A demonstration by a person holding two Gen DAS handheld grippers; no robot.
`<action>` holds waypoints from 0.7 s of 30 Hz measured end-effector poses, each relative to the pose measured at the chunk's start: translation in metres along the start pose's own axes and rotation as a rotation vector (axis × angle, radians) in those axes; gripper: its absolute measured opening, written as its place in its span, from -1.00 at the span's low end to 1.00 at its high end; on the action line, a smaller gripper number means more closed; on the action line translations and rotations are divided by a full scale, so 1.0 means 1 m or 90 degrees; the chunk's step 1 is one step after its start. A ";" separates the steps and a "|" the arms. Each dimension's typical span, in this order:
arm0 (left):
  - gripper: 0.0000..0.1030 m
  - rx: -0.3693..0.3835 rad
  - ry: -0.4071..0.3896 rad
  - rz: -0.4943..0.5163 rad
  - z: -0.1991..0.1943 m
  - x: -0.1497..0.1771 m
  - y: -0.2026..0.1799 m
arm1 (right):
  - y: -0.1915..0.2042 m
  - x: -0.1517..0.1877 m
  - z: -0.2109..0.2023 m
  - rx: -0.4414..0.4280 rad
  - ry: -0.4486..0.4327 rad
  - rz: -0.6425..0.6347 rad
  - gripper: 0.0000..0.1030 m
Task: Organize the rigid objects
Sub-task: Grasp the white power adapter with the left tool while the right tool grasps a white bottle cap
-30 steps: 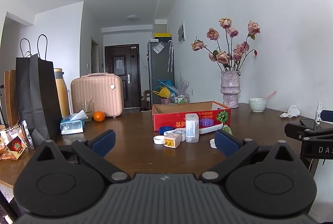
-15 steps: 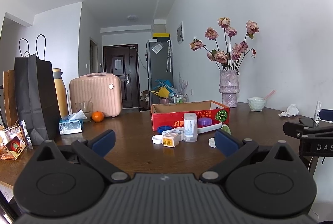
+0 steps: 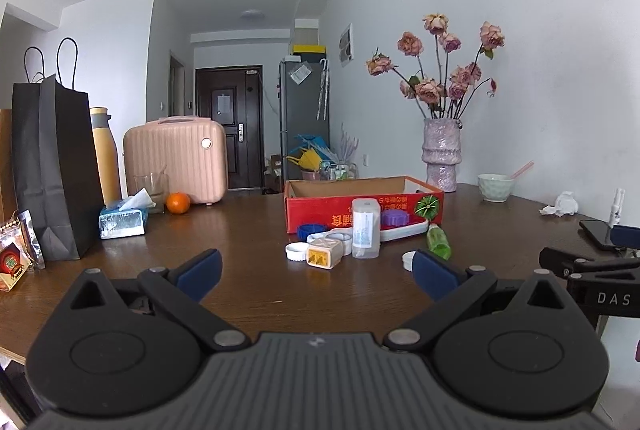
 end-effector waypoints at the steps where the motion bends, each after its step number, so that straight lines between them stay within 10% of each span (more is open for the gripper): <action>1: 1.00 0.000 0.000 0.001 0.003 0.000 0.000 | 0.000 0.000 0.004 0.000 0.005 0.001 1.00; 12: 1.00 0.037 0.050 -0.072 0.065 -0.007 0.015 | -0.006 -0.014 0.064 -0.008 0.067 0.004 1.00; 21: 1.00 0.033 0.135 0.020 0.140 -0.035 0.017 | -0.006 -0.042 0.143 -0.126 0.168 0.005 1.00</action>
Point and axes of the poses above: each gripper's, at about its wrist camera, not at the fingertips, and z roughly the way its jaws point, y to its left, x to its underside, the point moved 2 cm from there along z, roughly the way its jaws point, and after that the axes turned 13 degrees about y, right-handed, at the moved point
